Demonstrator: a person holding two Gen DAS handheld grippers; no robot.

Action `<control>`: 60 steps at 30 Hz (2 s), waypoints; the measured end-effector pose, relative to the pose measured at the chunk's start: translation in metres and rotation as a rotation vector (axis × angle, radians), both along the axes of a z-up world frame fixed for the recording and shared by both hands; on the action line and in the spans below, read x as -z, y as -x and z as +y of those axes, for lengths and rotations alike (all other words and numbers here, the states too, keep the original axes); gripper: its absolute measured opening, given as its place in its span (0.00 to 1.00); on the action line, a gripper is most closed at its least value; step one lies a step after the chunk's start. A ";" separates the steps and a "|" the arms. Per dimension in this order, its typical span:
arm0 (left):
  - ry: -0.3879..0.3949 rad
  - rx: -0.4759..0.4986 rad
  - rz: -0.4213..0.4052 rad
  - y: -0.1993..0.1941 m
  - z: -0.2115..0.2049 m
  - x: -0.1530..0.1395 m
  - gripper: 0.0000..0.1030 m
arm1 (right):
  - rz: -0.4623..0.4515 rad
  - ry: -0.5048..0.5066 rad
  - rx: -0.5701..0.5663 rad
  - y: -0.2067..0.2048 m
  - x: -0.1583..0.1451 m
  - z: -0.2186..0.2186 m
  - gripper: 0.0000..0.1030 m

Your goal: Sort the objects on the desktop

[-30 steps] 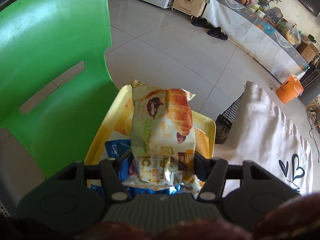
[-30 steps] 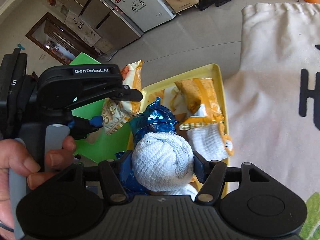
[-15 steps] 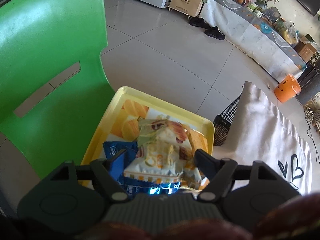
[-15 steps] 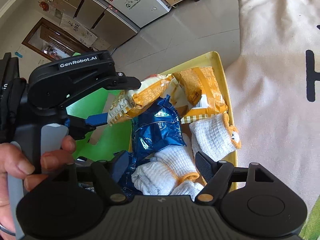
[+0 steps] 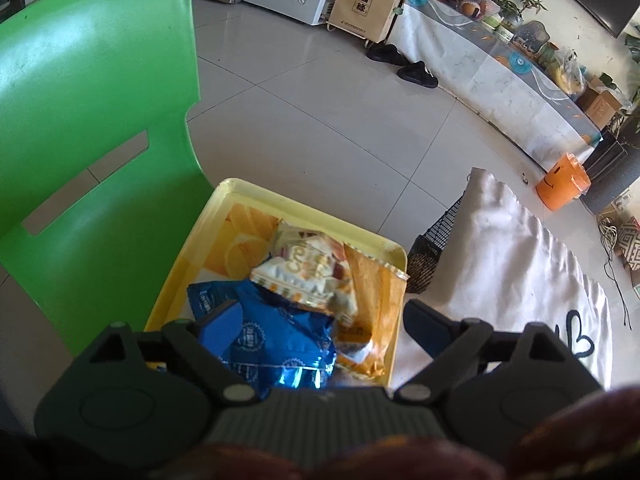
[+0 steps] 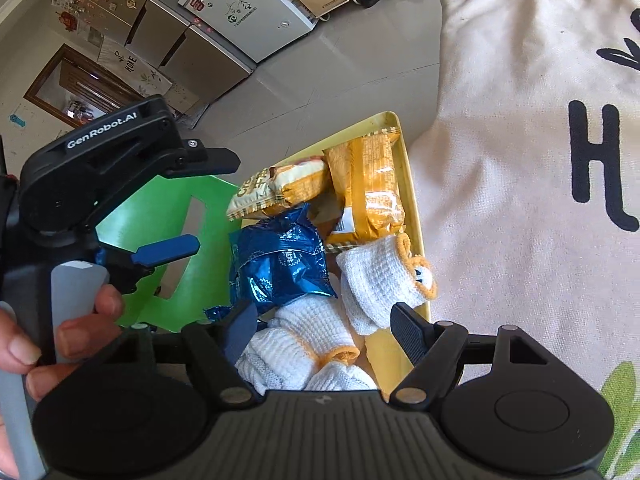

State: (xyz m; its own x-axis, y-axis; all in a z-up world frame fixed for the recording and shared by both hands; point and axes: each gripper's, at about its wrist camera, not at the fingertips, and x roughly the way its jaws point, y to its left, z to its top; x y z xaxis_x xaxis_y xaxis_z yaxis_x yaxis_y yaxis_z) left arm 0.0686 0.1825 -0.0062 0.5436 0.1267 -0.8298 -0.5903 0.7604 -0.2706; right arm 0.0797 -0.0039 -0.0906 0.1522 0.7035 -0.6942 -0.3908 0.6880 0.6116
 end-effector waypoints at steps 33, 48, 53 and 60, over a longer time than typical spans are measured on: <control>-0.189 0.285 0.034 0.084 -0.134 -0.006 0.99 | -0.223 0.324 0.109 0.046 -0.060 -0.151 0.79; -0.143 0.357 0.141 0.161 -0.210 0.011 0.99 | -0.240 0.444 0.171 0.119 -0.056 -0.196 0.79; -0.178 0.342 0.169 0.180 -0.219 0.000 1.00 | -0.266 0.465 0.167 0.140 -0.058 -0.197 0.80; -0.209 0.294 0.174 0.205 -0.217 -0.020 1.00 | -0.281 0.488 0.147 0.161 -0.058 -0.197 0.80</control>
State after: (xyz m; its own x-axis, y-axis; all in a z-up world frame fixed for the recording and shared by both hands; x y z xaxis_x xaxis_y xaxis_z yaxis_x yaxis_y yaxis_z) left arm -0.1361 -0.0346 0.0142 0.4351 0.1625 -0.8856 -0.3632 0.9317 -0.0074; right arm -0.0818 -0.2006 -0.0329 0.4498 0.2701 -0.8513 -0.3712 0.9235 0.0969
